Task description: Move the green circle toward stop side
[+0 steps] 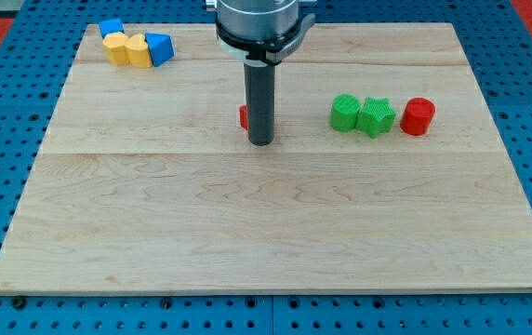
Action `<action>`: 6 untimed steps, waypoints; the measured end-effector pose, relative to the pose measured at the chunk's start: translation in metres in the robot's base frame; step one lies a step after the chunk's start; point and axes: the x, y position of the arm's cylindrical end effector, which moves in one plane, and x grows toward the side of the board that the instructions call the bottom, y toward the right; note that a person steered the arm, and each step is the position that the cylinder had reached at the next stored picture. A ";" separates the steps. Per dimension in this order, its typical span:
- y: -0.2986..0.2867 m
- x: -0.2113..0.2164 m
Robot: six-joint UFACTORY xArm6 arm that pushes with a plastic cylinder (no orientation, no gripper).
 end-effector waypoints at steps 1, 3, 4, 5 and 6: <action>0.002 -0.009; 0.115 -0.001; 0.116 -0.026; 0.112 -0.058; 0.101 -0.072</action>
